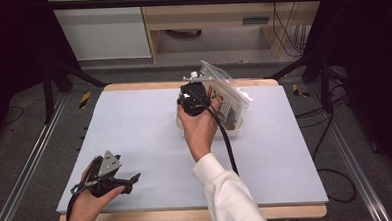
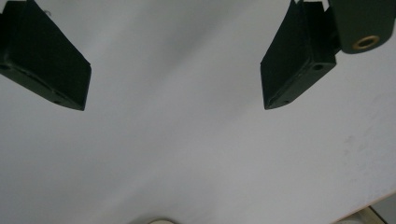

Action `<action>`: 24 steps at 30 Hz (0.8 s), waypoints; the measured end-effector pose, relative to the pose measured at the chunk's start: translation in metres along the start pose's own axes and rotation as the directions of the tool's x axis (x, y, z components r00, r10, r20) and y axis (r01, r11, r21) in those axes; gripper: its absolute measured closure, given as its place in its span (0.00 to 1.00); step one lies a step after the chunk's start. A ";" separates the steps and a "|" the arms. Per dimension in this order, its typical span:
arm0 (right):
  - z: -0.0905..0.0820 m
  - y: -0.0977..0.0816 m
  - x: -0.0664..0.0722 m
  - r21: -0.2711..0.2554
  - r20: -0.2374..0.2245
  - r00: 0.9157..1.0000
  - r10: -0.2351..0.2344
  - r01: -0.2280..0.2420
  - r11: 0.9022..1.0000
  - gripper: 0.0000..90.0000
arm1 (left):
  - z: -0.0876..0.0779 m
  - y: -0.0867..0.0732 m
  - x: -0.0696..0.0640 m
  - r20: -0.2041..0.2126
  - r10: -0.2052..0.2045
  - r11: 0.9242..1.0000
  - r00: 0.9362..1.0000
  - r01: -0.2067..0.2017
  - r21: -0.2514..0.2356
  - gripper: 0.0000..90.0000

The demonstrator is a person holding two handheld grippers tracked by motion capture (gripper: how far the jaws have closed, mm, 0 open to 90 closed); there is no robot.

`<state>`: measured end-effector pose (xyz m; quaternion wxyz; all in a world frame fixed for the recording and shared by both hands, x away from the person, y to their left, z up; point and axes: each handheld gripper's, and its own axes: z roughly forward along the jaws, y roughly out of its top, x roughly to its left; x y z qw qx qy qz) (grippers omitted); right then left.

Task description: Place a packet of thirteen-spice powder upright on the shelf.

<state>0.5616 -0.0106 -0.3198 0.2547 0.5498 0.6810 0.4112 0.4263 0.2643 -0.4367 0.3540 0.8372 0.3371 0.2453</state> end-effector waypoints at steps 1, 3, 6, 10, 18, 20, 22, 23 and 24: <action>0.001 0.000 0.000 0.000 0.003 1.000 -0.003 0.003 1.000 0.76 | 0.000 0.000 0.000 0.000 0.000 1.000 1.000 0.000 0.000 0.09; 0.003 -0.001 0.000 0.003 0.003 1.000 0.003 -0.003 1.000 0.76 | 0.000 0.000 -0.001 0.003 -0.001 1.000 1.000 0.001 0.001 0.09; 0.005 -0.002 0.001 0.003 0.009 1.000 -0.006 0.006 1.000 0.76 | 0.001 0.000 -0.001 0.005 0.005 1.000 1.000 -0.005 0.003 0.09; 0.008 -0.004 0.002 0.009 0.009 1.000 -0.003 0.003 1.000 0.76 | 0.001 0.001 -0.002 0.002 0.017 1.000 1.000 -0.017 0.008 0.09; 0.012 -0.007 0.002 0.012 0.026 1.000 -0.003 0.003 1.000 0.76 | 0.002 0.001 -0.003 0.005 0.017 1.000 1.000 -0.017 0.007 0.09; 0.013 -0.007 0.002 0.014 0.028 1.000 0.004 -0.004 1.000 0.76 | 0.002 0.001 -0.003 0.006 0.031 0.999 1.000 -0.031 0.018 0.09; 0.014 -0.007 0.003 0.014 0.033 0.999 -0.003 0.003 1.000 0.76 | 0.002 0.002 -0.003 0.005 0.028 0.999 1.000 -0.028 0.014 0.09; 0.014 -0.008 0.004 0.016 0.036 0.999 -0.003 0.003 1.000 0.76 | 0.002 0.002 -0.003 0.005 0.028 0.999 1.000 -0.028 0.014 0.09; 0.014 -0.008 0.005 0.017 0.040 0.999 -0.008 0.007 1.000 0.76 | 0.002 0.002 -0.004 0.005 0.029 0.999 1.000 -0.029 0.015 0.10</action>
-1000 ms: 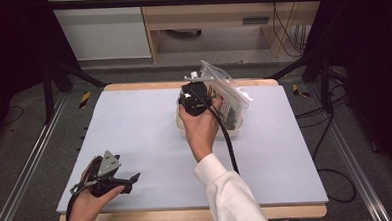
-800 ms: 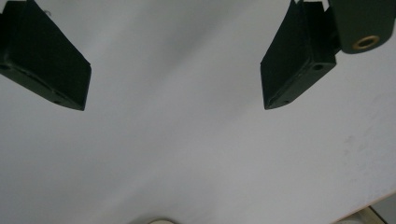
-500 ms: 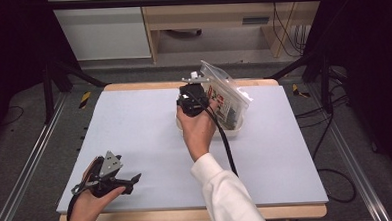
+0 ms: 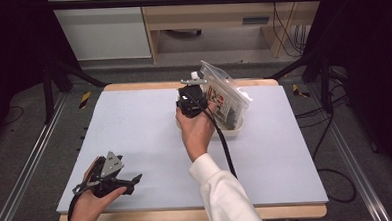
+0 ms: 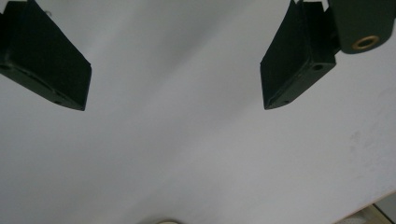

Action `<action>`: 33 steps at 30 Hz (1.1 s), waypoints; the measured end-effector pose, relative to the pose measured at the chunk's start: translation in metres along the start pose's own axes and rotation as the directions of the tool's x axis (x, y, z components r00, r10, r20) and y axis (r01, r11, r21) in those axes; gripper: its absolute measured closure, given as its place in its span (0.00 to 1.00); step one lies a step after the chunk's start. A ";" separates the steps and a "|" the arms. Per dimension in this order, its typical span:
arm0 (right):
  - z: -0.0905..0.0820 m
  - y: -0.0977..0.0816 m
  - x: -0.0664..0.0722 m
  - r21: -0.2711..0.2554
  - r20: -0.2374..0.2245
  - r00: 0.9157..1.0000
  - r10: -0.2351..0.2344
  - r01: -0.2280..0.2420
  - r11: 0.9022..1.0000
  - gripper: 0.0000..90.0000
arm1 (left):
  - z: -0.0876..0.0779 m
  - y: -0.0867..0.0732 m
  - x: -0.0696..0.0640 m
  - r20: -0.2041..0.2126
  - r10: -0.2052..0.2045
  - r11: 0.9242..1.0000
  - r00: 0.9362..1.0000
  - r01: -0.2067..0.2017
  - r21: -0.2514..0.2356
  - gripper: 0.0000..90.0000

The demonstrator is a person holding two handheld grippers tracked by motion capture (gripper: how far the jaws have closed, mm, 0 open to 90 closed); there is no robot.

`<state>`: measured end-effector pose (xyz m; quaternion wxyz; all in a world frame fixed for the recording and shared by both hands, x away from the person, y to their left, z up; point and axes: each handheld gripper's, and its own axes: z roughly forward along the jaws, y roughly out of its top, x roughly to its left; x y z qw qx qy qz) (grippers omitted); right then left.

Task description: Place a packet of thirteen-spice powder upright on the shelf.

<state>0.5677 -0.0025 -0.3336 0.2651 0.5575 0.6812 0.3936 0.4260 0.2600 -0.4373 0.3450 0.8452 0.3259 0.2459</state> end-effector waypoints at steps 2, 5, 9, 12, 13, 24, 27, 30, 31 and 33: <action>0.001 -0.001 0.001 -0.003 0.005 1.000 -0.007 0.007 1.000 0.76 | 0.000 0.000 0.000 0.001 0.001 1.000 1.000 -0.001 0.001 0.09; 0.002 -0.002 0.003 -0.002 0.016 1.000 -0.024 0.024 1.000 0.76 | 0.000 0.000 0.000 0.001 0.001 1.000 1.000 -0.001 0.001 0.10; 0.003 -0.003 0.006 -0.006 0.030 0.999 -0.043 0.044 0.999 0.76 | 0.000 0.000 0.000 0.002 0.002 1.000 1.000 -0.002 0.001 0.10; 0.003 -0.004 0.008 -0.008 0.035 0.998 -0.053 0.053 0.999 0.76 | 0.000 0.000 0.000 0.003 0.003 1.000 1.000 -0.003 0.000 0.10; 0.003 -0.004 0.008 -0.007 0.035 0.998 -0.053 0.053 0.999 0.76 | 0.000 0.000 0.000 0.003 0.003 1.000 1.000 -0.003 0.000 0.10; 0.004 -0.007 0.011 -0.006 0.044 0.999 -0.032 0.032 0.999 0.76 | 0.001 0.001 -0.002 0.008 0.009 1.000 1.000 -0.009 0.002 0.10; 0.007 -0.009 0.012 -0.006 0.051 0.998 -0.033 0.033 0.999 0.76 | 0.001 0.001 -0.002 0.009 0.001 1.000 1.000 -0.001 -0.003 0.10; 0.011 -0.010 0.012 -0.004 0.054 0.998 -0.030 0.030 1.000 0.76 | 0.000 0.001 -0.001 0.008 0.007 1.000 1.000 -0.007 0.001 0.10; 0.012 -0.011 0.012 0.000 0.054 0.998 -0.026 0.026 1.000 0.76 | 0.001 0.001 -0.001 0.008 0.007 1.000 1.000 -0.007 0.001 0.10; 0.014 -0.013 0.011 0.003 0.056 0.998 -0.024 0.024 1.000 0.76 | 0.001 0.001 -0.001 0.010 0.011 1.000 1.000 -0.011 0.003 0.10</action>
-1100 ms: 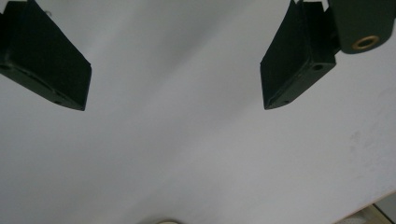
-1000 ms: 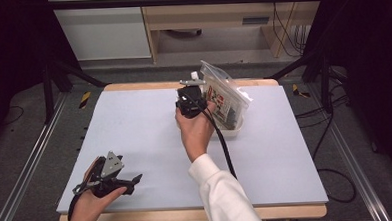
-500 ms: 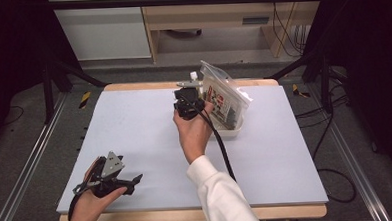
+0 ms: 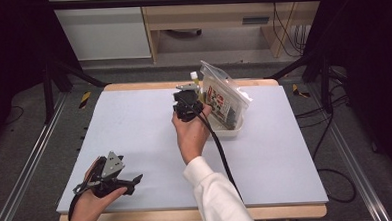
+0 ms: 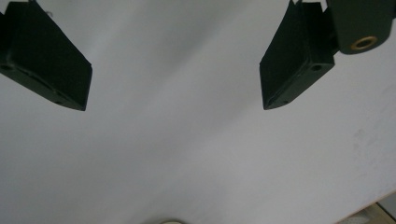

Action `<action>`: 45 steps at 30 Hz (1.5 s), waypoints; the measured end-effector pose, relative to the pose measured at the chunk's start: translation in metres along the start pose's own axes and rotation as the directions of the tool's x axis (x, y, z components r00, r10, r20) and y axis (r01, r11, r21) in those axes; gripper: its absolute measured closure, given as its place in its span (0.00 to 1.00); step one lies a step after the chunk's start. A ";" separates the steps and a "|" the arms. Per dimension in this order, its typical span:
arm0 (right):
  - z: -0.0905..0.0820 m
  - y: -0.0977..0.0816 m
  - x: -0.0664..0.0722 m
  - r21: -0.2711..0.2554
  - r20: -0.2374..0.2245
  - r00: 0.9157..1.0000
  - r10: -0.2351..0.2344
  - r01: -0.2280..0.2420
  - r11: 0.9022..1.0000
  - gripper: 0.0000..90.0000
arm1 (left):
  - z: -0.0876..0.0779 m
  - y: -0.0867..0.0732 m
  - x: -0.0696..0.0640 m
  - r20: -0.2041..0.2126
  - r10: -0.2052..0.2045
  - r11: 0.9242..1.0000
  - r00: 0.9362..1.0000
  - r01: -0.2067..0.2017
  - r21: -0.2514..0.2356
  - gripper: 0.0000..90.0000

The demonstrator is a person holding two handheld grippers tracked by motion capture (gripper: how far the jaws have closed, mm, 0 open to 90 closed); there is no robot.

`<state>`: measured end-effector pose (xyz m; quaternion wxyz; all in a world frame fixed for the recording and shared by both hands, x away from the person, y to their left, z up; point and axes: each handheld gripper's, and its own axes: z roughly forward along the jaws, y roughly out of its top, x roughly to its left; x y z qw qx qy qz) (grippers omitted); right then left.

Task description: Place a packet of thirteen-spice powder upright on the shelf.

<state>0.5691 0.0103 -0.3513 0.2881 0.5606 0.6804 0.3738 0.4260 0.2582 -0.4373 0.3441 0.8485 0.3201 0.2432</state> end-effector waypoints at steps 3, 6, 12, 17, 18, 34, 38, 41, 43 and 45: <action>0.003 -0.003 -0.001 0.003 -0.002 1.000 0.011 -0.011 1.000 0.76 | 0.000 0.000 -0.001 0.000 0.004 1.000 1.000 -0.004 0.003 0.10; 0.006 -0.005 -0.002 0.008 -0.003 1.000 0.017 -0.017 1.000 0.76 | 0.001 0.000 -0.001 0.002 0.004 1.000 1.000 -0.004 0.003 0.10; 0.011 -0.007 -0.002 0.014 -0.004 1.000 0.020 -0.020 1.000 0.75 | 0.002 0.000 -0.002 -0.001 -0.005 1.000 1.000 0.005 -0.003 0.10; 0.008 -0.008 0.001 -0.010 -0.023 1.000 -0.008 0.007 1.000 0.65 | 0.001 0.000 -0.001 0.000 0.003 1.000 1.000 -0.003 0.001 0.10; 0.006 -0.008 0.001 -0.014 -0.028 1.000 -0.006 0.005 1.000 0.65 | 0.001 0.000 -0.001 -0.001 0.006 1.000 1.000 -0.006 0.004 0.10; -0.021 -0.020 -0.004 -0.075 -0.141 0.989 -0.048 0.038 0.996 0.58 | 0.002 0.000 -0.001 -0.009 0.008 1.000 1.000 -0.008 0.011 0.10; -0.030 -0.028 -0.005 -0.097 -0.169 0.984 -0.062 0.046 0.994 0.54 | 0.003 0.000 -0.001 -0.016 0.002 1.000 1.000 -0.002 0.009 0.09; -0.036 -0.034 -0.004 -0.111 -0.201 0.974 -0.103 0.082 0.990 0.47 | 0.003 0.000 0.000 -0.018 0.000 1.000 1.000 0.000 0.010 0.09; -0.040 -0.040 -0.004 -0.112 -0.214 0.968 -0.132 0.110 0.988 0.44 | 0.003 -0.001 0.000 -0.023 -0.001 1.000 1.000 0.001 0.012 0.09; -0.045 -0.045 -0.005 -0.117 -0.227 0.962 -0.154 0.130 0.985 0.41 | 0.003 -0.001 0.001 -0.024 -0.006 1.000 1.000 0.006 0.009 0.08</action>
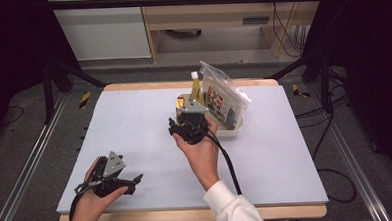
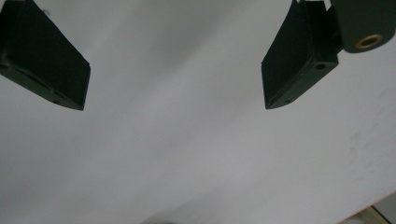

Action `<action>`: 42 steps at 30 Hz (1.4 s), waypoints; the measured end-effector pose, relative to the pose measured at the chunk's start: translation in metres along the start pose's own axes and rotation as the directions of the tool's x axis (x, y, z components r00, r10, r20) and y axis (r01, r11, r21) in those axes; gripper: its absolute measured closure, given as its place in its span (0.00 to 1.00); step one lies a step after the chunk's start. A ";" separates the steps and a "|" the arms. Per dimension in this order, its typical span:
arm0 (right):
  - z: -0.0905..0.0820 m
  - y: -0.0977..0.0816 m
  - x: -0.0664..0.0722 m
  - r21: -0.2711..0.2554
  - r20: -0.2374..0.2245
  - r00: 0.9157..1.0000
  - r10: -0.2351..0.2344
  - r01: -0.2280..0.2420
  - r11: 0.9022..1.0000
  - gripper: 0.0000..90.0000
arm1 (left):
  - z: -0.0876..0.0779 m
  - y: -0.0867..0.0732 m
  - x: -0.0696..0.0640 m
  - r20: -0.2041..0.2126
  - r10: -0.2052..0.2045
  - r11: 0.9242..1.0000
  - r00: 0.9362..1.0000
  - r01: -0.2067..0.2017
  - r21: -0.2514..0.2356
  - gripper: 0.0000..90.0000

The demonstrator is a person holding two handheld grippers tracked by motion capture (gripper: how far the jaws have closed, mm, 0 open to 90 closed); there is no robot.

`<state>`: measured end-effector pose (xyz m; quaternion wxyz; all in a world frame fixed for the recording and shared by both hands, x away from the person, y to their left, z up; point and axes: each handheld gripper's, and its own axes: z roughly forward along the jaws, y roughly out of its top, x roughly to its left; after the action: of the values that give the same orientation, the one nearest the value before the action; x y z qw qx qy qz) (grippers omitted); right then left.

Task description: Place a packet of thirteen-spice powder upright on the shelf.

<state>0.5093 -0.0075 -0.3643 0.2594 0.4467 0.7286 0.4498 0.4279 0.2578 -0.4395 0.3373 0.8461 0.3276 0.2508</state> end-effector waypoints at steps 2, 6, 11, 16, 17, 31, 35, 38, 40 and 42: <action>-0.005 -0.005 0.000 0.001 -0.018 1.000 -0.024 0.024 1.000 0.37 | 0.000 0.000 0.000 -0.002 -0.004 1.000 1.000 0.004 -0.003 0.08; -0.013 -0.018 -0.004 0.019 -0.053 0.997 -0.047 0.048 0.999 0.30 | 0.000 0.000 0.000 -0.004 -0.011 1.000 1.000 0.011 -0.006 0.07; -0.021 -0.035 -0.013 0.036 -0.059 0.994 -0.095 0.097 0.995 0.25 | 0.000 -0.001 0.001 -0.010 -0.013 1.000 1.000 0.013 -0.014 0.07; -0.029 -0.050 -0.029 0.057 -0.075 0.994 -0.085 0.089 0.994 0.19 | 0.001 -0.003 0.002 -0.015 -0.017 1.000 1.000 0.017 -0.008 0.06; -0.031 -0.052 -0.032 0.061 -0.074 0.993 -0.088 0.093 0.994 0.18 | 0.001 -0.003 0.002 -0.014 -0.021 1.000 1.000 0.020 -0.010 0.06; -0.071 -0.107 -0.101 0.111 0.002 0.997 -0.079 0.078 0.991 0.09 | -0.001 -0.010 0.010 -0.040 -0.026 1.000 0.999 0.026 0.000 0.05; -0.083 -0.127 -0.130 0.142 0.058 0.997 -0.051 0.043 0.989 0.12 | 0.000 -0.014 0.015 -0.082 -0.054 0.998 0.995 0.056 0.021 0.05; -0.089 -0.143 -0.153 0.167 0.097 0.995 0.013 -0.029 0.986 0.15 | -0.001 -0.016 0.019 -0.098 -0.071 0.997 0.993 0.073 0.020 0.06; -0.092 -0.149 -0.165 0.160 0.155 0.988 0.023 -0.048 0.986 0.16 | -0.002 -0.016 0.020 -0.097 -0.075 0.997 0.992 0.077 0.016 0.06; -0.094 -0.152 -0.176 0.160 0.186 0.982 0.044 -0.074 0.984 0.16 | -0.002 -0.016 0.020 -0.094 -0.080 0.997 0.992 0.081 0.007 0.06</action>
<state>0.4541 -0.2326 -0.4601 0.2732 0.5272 0.7233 0.3525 0.4334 0.2817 -0.4457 0.3268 0.8213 0.3785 0.2747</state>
